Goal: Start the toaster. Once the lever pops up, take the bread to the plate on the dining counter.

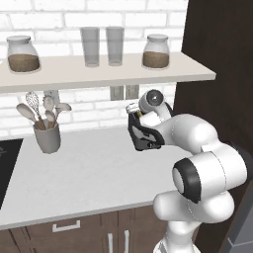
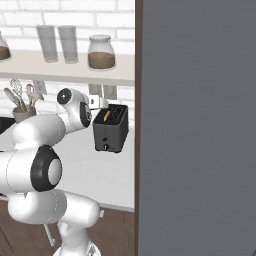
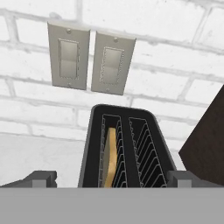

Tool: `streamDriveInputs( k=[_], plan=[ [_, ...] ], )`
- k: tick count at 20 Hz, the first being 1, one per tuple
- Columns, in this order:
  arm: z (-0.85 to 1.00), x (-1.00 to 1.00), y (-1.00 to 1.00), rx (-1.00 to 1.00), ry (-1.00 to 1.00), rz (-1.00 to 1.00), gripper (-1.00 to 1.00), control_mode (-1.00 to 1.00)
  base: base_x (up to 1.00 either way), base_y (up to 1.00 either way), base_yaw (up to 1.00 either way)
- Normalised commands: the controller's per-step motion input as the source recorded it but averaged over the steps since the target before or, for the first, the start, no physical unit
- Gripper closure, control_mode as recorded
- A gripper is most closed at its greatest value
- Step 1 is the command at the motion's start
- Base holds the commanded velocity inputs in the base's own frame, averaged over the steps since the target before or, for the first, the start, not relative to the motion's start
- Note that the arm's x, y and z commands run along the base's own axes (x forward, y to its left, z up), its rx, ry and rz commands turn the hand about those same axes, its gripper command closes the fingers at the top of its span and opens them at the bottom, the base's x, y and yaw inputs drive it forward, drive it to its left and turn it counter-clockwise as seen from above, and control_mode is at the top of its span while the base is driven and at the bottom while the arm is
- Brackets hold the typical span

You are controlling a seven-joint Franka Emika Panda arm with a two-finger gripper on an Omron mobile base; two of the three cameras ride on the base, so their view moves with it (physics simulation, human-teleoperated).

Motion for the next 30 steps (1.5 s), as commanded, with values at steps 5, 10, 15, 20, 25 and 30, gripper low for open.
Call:
streamDriveInputs(
  k=[5, 10, 15, 20, 25, 30],
  plan=[
    [0.00, 0.00, 0.00, 0.00, 0.00, 0.00, -1.00, -1.00, 0.00, 0.00, 0.00],
    [0.00, 0.00, 0.00, 0.00, 0.00, 0.00, -1.00, -1.00, 0.00, 0.00, 0.00],
    [0.00, 0.00, 0.00, 0.00, 0.00, 0.00, -1.00, -1.00, 0.00, 0.00, 0.00],
    [0.00, 0.00, 0.00, 0.00, 0.00, 0.00, -1.00, -1.00, 0.00, 0.00, 0.00],
    [0.00, 0.00, 0.00, 0.00, 0.00, 0.00, -1.00, -1.00, 0.00, 0.00, 0.00],
    [0.00, 0.00, 0.00, 0.00, 0.00, 0.00, -1.00, -1.00, 0.00, 0.00, 0.00]
  ],
)
